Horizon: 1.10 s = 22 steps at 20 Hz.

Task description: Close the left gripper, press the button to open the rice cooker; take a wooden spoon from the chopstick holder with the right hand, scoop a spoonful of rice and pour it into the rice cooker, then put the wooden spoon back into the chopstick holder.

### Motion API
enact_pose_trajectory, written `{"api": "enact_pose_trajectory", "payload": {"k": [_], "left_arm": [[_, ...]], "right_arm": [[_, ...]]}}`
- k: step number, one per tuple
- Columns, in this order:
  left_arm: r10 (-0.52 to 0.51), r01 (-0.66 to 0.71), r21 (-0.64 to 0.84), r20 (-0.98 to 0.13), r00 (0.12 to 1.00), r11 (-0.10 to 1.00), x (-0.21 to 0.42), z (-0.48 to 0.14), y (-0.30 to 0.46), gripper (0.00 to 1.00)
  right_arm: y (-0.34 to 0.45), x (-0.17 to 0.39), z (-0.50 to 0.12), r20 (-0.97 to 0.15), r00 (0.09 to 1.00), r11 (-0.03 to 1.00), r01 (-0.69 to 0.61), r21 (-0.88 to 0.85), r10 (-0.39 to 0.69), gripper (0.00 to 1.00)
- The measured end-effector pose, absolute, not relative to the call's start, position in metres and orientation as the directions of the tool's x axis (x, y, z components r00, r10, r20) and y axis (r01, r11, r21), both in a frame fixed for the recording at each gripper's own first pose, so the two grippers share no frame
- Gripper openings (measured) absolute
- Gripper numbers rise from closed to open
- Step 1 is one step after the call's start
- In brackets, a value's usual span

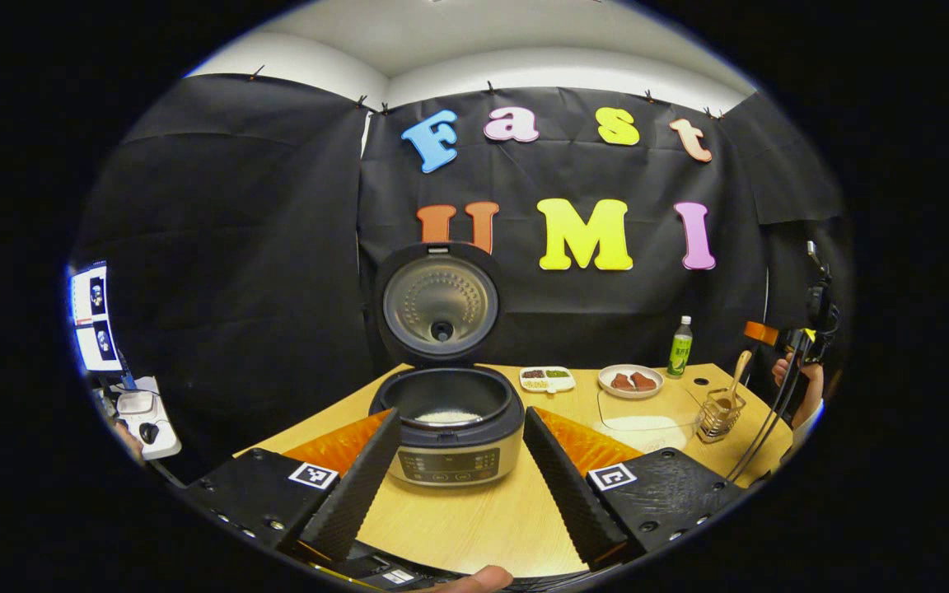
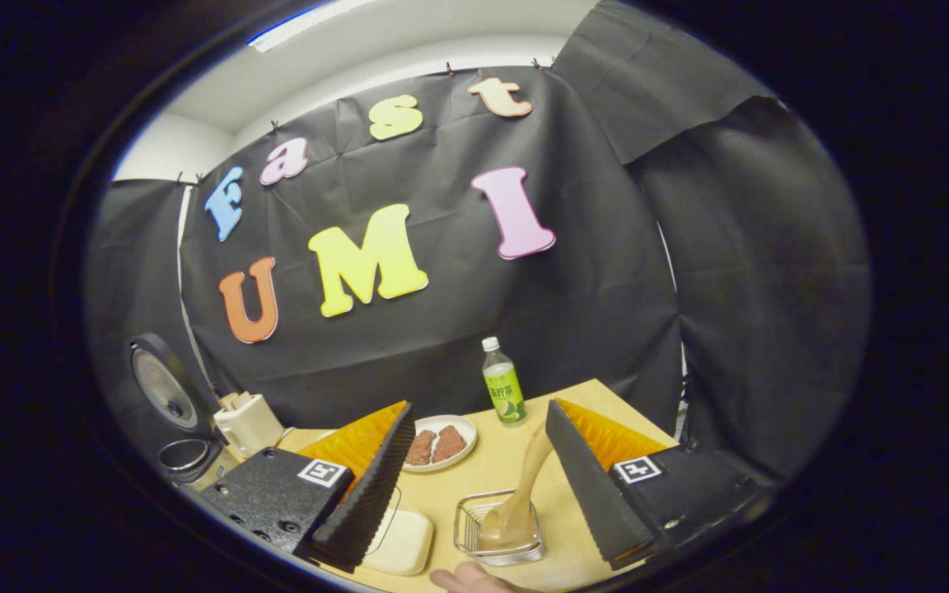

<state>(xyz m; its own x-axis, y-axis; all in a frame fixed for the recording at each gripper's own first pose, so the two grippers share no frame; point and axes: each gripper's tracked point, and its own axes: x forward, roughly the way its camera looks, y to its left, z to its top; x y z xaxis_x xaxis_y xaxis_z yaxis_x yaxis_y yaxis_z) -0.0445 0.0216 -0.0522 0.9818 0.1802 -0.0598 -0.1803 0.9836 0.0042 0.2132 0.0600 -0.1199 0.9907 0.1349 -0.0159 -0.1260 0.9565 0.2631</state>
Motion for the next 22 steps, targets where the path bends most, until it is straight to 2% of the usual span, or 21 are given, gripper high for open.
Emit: {"api": "enact_pose_trajectory", "payload": {"k": [1,3,8,9,10,12,14,15,16,18,22], "left_arm": [[0.179,-0.179,0.0,-0.047,0.983,0.984,-0.038,-0.041,0.025,0.95],[0.183,-0.183,-0.008,-0.024,0.983,0.983,-0.026,-0.019,0.034,0.95],[0.195,-0.195,-0.034,-0.003,0.981,0.98,0.007,0.029,0.045,0.95],[0.2,-0.2,-0.025,0.009,0.98,0.979,0.014,0.04,0.047,0.95],[0.203,-0.203,-0.009,0.017,0.979,0.979,0.021,0.05,0.048,0.95],[0.204,-0.204,-0.016,0.017,0.979,0.979,0.034,0.067,0.049,0.95],[0.161,-0.16,-0.048,0.016,0.987,0.986,0.045,0.086,0.038,0.95],[0.157,-0.155,-0.057,0.02,0.987,0.986,0.05,0.094,0.039,0.95],[0.158,-0.157,-0.066,0.014,0.987,0.985,0.054,0.1,0.039,0.95],[0.166,-0.165,-0.043,0.027,0.986,0.985,0.064,0.114,0.043,0.95],[0.214,-0.218,0.044,0.084,0.973,0.975,0.08,0.137,0.063,0.95]], "right_arm": [[0.058,0.207,-0.116,-0.014,0.992,0.961,-0.116,0.253,0.123,0.98],[0.053,0.191,-0.1,0.002,0.994,0.967,-0.106,0.232,0.108,1.0],[0.049,0.156,-0.058,0.033,0.987,0.975,-0.162,0.155,0.158,1.0],[0.047,0.148,-0.052,0.034,0.987,0.977,-0.16,0.139,0.157,0.97],[0.045,0.142,-0.046,0.04,0.987,0.98,-0.158,0.121,0.154,1.0],[0.051,0.122,-0.037,0.049,0.98,0.975,-0.195,0.102,0.191,1.0],[0.061,0.106,-0.034,0.056,0.97,0.964,-0.242,0.107,0.237,1.0],[0.063,0.101,-0.037,0.056,0.966,0.961,-0.256,0.11,0.251,0.97],[0.066,0.095,-0.039,0.052,0.964,0.957,-0.265,0.116,0.261,1.0],[0.069,0.083,-0.041,0.054,0.958,0.95,-0.287,0.127,0.282,0.97],[0.063,0.071,-0.041,0.082,0.956,0.954,-0.287,0.085,0.281,1.0]]}}
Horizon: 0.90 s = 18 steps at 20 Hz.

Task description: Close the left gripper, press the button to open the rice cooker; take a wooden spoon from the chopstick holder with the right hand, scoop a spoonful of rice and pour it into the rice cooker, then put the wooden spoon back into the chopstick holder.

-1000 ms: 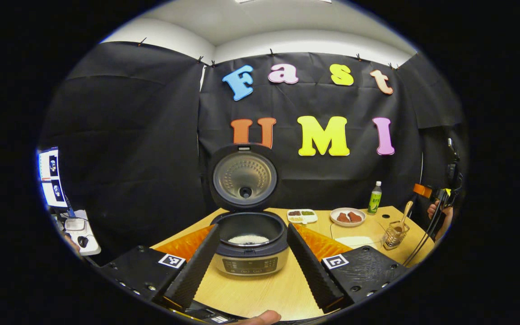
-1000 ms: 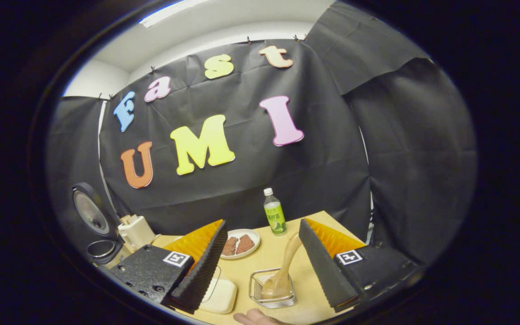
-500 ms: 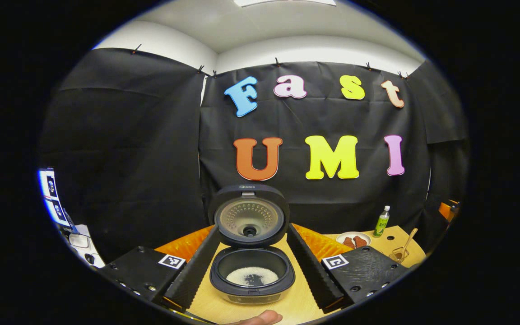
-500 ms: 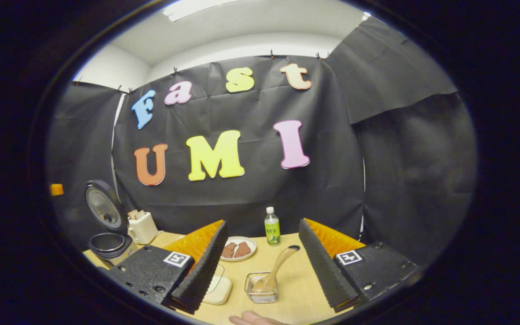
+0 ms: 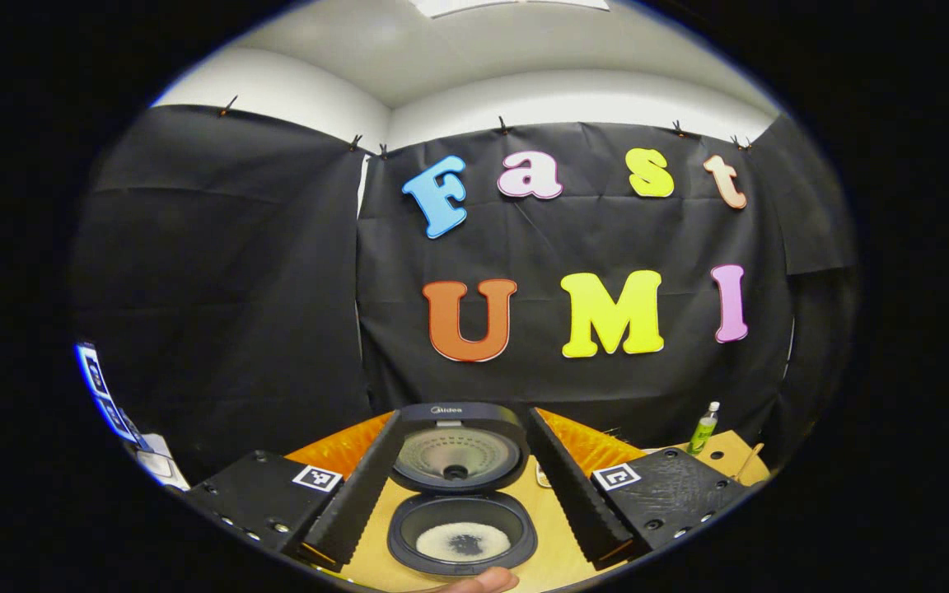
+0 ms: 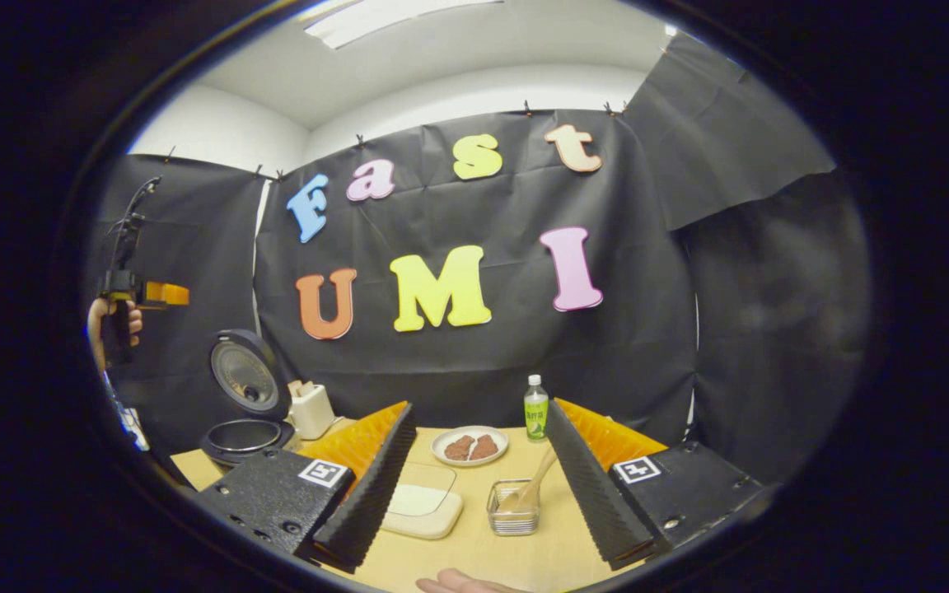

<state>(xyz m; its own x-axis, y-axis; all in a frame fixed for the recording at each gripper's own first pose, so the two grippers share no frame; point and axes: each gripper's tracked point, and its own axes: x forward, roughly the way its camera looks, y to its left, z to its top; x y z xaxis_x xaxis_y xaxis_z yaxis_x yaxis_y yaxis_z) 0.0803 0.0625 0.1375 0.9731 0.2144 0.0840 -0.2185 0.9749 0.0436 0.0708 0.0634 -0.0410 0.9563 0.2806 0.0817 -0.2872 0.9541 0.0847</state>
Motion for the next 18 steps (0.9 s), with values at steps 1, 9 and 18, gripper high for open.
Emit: {"api": "enact_pose_trajectory", "payload": {"k": [1,9,18], "left_arm": [[0.225,-0.231,0.046,0.103,0.969,0.972,0.087,0.144,0.068,0.95],[0.23,-0.225,-0.057,0.138,0.963,0.973,0.19,0.148,0.116,0.95],[0.256,-0.255,-0.012,0.062,0.965,0.967,0.28,0.107,0.143,0.94]], "right_arm": [[0.061,0.069,-0.042,0.086,0.959,0.958,-0.277,0.076,0.271,1.0],[0.054,0.057,-0.052,0.098,0.967,0.97,-0.239,0.043,0.234,0.97],[0.049,0.041,-0.061,0.098,0.978,0.981,-0.19,0.047,0.185,1.0]]}}
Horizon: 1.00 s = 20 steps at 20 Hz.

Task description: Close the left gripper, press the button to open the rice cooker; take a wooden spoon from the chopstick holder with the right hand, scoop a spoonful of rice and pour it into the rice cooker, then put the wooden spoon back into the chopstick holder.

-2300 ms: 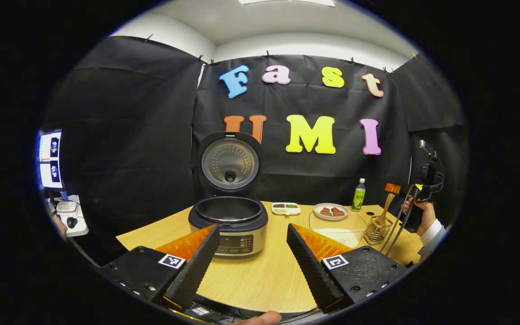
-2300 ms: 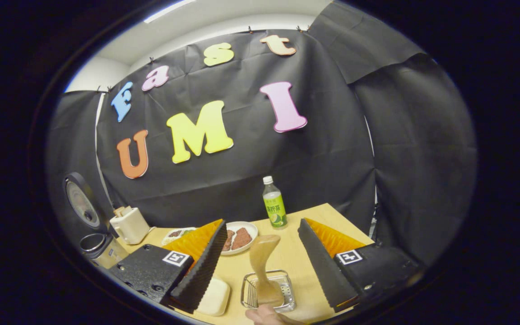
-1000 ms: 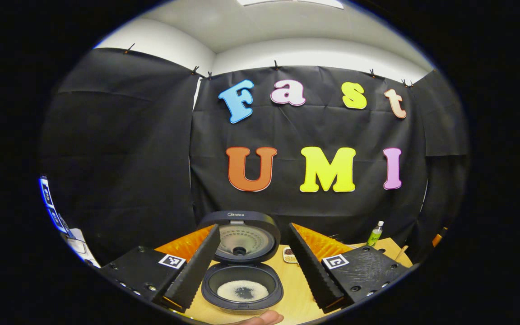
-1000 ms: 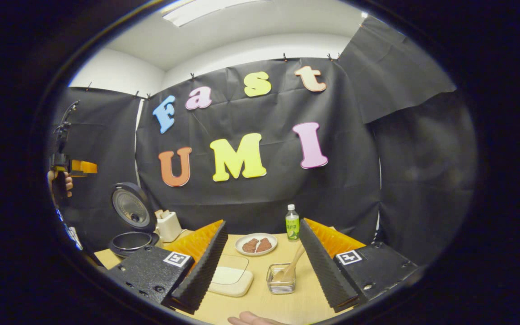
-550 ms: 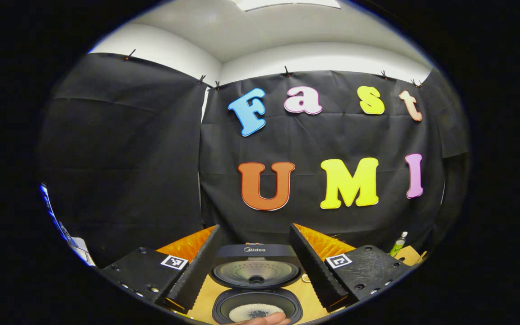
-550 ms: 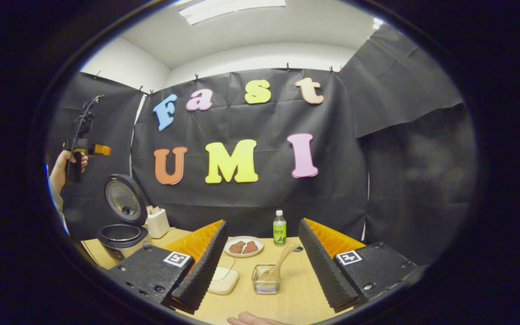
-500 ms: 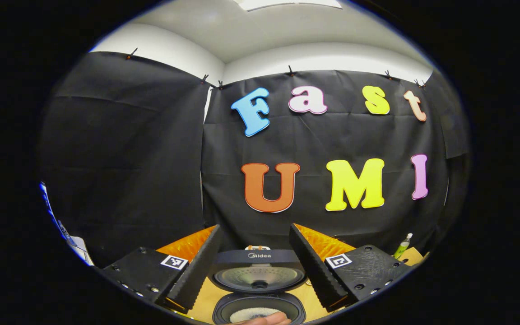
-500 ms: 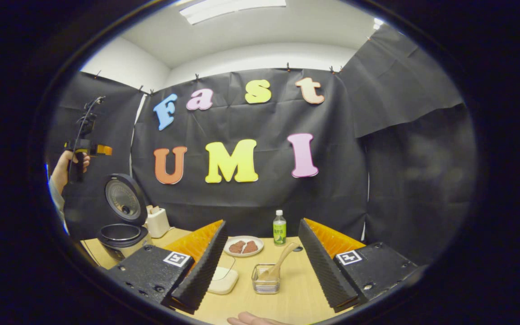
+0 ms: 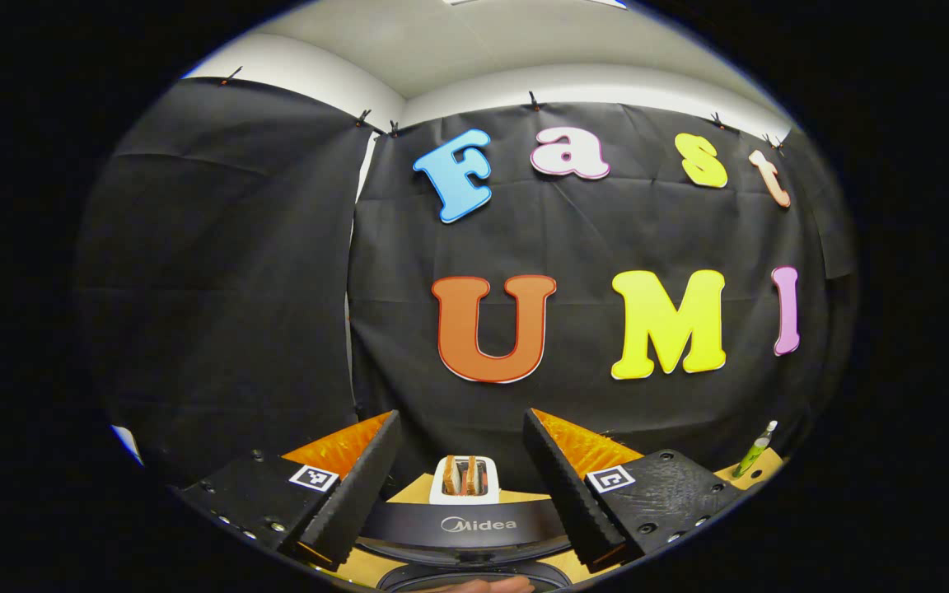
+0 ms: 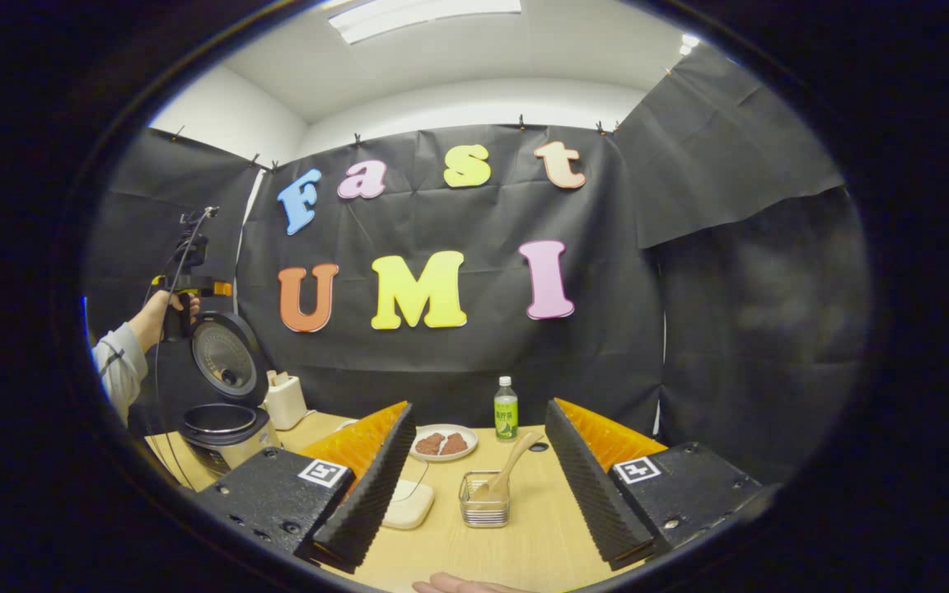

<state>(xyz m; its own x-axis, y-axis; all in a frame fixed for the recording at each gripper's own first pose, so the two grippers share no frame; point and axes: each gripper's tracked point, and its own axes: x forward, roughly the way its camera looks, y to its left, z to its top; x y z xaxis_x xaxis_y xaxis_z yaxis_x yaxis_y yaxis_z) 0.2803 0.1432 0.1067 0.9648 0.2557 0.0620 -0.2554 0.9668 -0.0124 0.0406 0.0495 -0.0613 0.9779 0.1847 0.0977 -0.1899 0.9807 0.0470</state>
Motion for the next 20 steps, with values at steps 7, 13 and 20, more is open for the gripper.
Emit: {"api": "enact_pose_trajectory", "payload": {"k": [7,13,20], "left_arm": [[0.232,-0.236,-0.057,-0.065,0.971,0.97,0.278,0.073,0.139,1.0],[0.232,-0.237,-0.053,-0.088,0.969,0.97,0.247,0.062,0.129,1.0],[0.199,-0.21,-0.062,-0.151,0.968,0.976,0.203,0.025,0.115,0.99]], "right_arm": [[0.049,0.019,-0.063,0.094,0.979,0.981,-0.188,0.044,0.183,0.98],[0.048,-0.006,-0.072,0.075,0.977,0.976,-0.204,0.082,0.198,1.0],[0.061,-0.05,-0.054,0.155,0.964,0.974,-0.225,0.04,0.216,1.0]]}}
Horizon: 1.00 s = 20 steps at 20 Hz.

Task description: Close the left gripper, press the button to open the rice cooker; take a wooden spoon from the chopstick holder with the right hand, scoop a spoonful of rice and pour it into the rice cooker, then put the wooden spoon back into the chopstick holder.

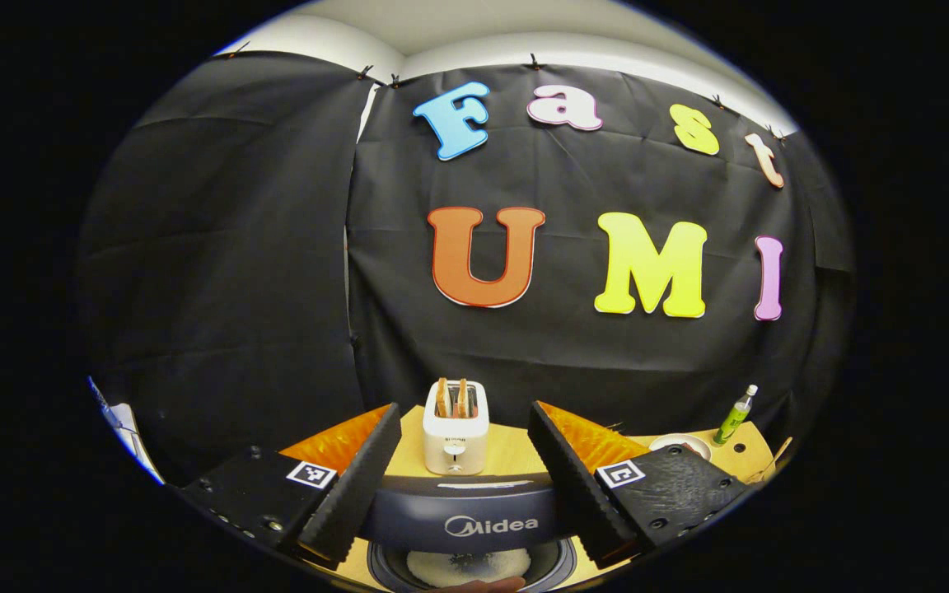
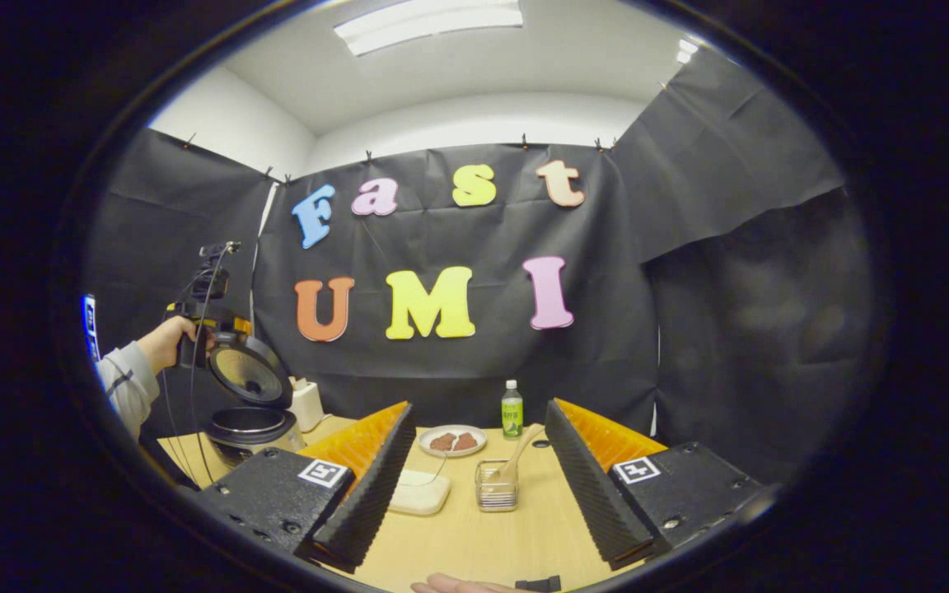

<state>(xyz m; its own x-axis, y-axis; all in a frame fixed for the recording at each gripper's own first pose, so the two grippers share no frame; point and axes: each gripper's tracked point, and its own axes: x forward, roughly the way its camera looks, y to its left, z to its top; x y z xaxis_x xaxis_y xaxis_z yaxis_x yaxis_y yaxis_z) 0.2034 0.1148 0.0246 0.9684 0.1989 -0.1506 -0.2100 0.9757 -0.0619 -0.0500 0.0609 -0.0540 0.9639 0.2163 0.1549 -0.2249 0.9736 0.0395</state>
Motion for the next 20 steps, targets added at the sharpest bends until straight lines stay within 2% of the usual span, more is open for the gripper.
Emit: {"api": "enact_pose_trajectory", "payload": {"k": [2,3,5,10,12,13,20], "left_arm": [[0.213,-0.228,-0.061,-0.189,0.958,0.972,0.19,0.006,0.113,1.0],[0.214,-0.228,-0.055,-0.195,0.957,0.972,0.183,-0.004,0.109,0.99],[0.199,-0.214,-0.046,-0.217,0.956,0.976,0.17,-0.027,0.1,0.99],[0.158,-0.18,-0.039,-0.318,0.935,0.983,0.146,-0.085,0.09,0.98],[0.15,-0.162,-0.009,-0.331,0.932,0.987,0.141,-0.093,0.088,0.99],[0.146,-0.161,-0.015,-0.344,0.928,0.987,0.138,-0.095,0.089,0.99],[0.149,-0.179,-0.02,-0.467,0.871,0.984,0.118,-0.123,0.079,0.99]], "right_arm": [[0.065,-0.058,-0.063,0.127,0.965,0.971,-0.235,0.046,0.227,0.97],[0.067,-0.063,-0.061,0.128,0.963,0.968,-0.244,0.054,0.236,1.0],[0.07,-0.068,-0.062,0.126,0.962,0.966,-0.251,0.061,0.242,0.98],[0.083,-0.095,-0.06,0.123,0.956,0.962,-0.272,0.022,0.267,1.0],[0.082,-0.107,-0.05,0.141,0.956,0.965,-0.26,-0.002,0.258,0.97],[0.083,-0.113,-0.045,0.157,0.955,0.967,-0.255,-0.005,0.253,1.0],[0.088,-0.134,-0.035,0.19,0.943,0.961,-0.273,-0.031,0.274,0.98]]}}
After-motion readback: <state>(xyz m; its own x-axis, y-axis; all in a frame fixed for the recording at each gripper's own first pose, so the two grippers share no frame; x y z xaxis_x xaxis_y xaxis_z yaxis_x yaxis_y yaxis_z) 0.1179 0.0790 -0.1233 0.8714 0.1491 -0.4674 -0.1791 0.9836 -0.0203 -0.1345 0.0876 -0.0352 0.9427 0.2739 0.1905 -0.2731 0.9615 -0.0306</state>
